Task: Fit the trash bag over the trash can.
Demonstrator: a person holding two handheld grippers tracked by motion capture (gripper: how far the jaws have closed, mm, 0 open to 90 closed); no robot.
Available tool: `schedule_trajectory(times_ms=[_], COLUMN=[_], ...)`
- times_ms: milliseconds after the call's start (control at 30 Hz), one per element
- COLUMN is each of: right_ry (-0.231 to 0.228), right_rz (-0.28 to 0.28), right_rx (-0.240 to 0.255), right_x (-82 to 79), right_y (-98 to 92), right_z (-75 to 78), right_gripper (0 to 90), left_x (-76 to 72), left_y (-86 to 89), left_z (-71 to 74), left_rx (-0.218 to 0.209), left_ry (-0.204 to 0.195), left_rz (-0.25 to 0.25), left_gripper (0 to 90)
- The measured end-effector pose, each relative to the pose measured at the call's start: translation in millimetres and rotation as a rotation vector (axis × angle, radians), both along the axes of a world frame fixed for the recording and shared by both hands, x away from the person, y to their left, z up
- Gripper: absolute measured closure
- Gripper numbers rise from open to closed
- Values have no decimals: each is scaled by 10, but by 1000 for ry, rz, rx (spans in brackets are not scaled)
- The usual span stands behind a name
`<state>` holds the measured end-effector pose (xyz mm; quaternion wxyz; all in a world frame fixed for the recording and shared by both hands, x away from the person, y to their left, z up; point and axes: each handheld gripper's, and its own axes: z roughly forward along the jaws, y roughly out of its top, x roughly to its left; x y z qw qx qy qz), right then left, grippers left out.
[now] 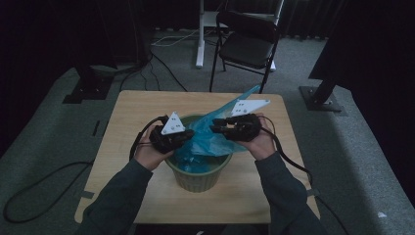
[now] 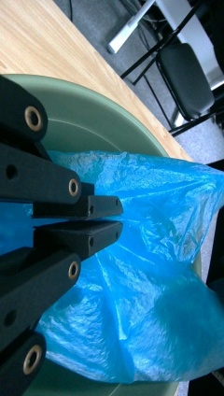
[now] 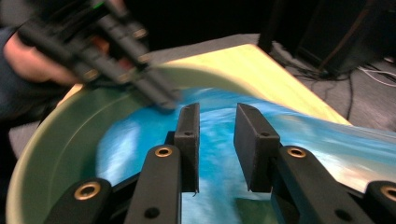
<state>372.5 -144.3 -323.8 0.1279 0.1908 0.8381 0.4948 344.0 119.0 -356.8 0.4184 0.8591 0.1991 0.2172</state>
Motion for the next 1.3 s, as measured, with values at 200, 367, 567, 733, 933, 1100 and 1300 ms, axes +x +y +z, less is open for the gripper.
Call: schedule_trajectory(times_ms=[200, 367, 567, 733, 933, 1100, 1300], right_ry=[29, 74, 78, 23, 37, 33, 19], right_rz=[-61, -28, -16, -70, -97, -107, -115], right_rx=[-21, -41, -75, -201, -201, -194, -193], right_x=[88, 130, 128, 128, 160, 139, 95], right_y=[-36, 79, 191, 325, 334, 288, 225], right_z=[-43, -170, -224, -261, -287, -240, -190], right_gripper=[721, 651, 511, 579, 864, 898, 899], left_x=[-33, -34, -31, -51, -58, -56, -57], left_y=[54, 71, 62, 67, 121, 179, 225], left_z=[-8, -19, -26, -28, -40, -49, -74], left_rx=[-20, -28, -38, -52, -53, -61, -54], left_ry=[-8, -12, -15, -24, -29, -26, -23], left_rz=[-1, 5, 7, 6, 18, 30, 38], left_gripper=[860, 859, 858, 879, 892, 892, 891])
